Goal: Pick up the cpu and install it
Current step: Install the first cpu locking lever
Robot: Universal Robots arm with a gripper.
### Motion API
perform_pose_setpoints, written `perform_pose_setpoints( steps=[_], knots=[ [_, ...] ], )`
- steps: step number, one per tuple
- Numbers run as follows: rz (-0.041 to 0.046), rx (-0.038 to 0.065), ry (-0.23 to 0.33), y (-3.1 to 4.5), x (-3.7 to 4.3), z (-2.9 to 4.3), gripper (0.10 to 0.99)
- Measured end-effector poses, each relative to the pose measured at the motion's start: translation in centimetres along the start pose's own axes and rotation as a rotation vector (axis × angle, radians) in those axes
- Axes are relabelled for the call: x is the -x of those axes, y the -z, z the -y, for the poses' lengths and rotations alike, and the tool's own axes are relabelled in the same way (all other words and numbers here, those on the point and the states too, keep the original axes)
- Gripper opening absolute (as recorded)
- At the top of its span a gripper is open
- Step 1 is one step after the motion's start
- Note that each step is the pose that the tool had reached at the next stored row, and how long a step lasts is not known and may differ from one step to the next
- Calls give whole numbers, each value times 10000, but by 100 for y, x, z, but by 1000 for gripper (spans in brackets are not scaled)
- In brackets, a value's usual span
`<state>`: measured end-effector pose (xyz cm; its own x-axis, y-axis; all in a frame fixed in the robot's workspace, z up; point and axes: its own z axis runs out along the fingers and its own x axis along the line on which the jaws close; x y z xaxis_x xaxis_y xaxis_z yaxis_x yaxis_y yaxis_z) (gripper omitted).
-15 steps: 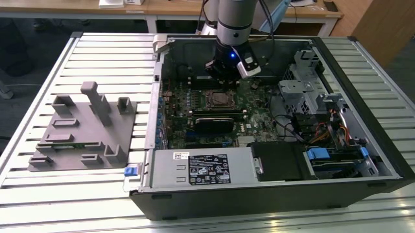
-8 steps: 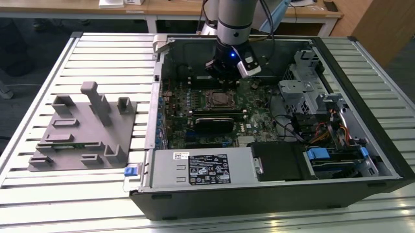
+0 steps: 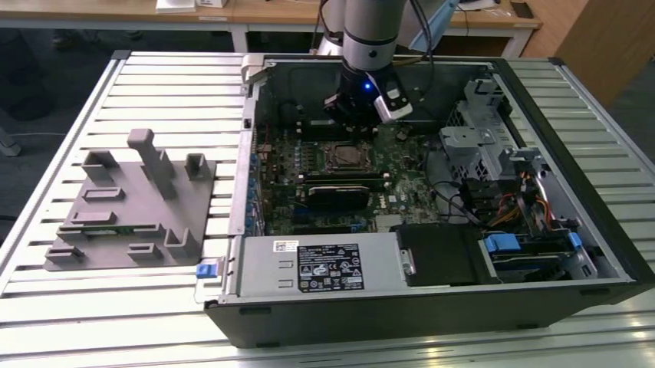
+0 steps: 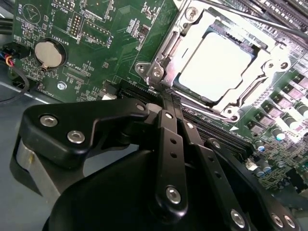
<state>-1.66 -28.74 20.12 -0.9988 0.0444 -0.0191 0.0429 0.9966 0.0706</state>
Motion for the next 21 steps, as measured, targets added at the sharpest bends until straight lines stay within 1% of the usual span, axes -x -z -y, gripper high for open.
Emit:
perform_pose_setpoints(
  steps=[3,4,7,9,11,13,21],
  knots=[
    [0,-17,0,1,0,1,118],
    [0,-40,0,1,0,2,118],
    [7,-201,4,-1,0,2,118],
    [10,-267,6,-6,0,3,118],
    [11,-305,7,-11,0,3,118],
    [10,-318,7,-16,0,4,118],
    [8,-314,5,-39,1,-10,118]
  ],
)
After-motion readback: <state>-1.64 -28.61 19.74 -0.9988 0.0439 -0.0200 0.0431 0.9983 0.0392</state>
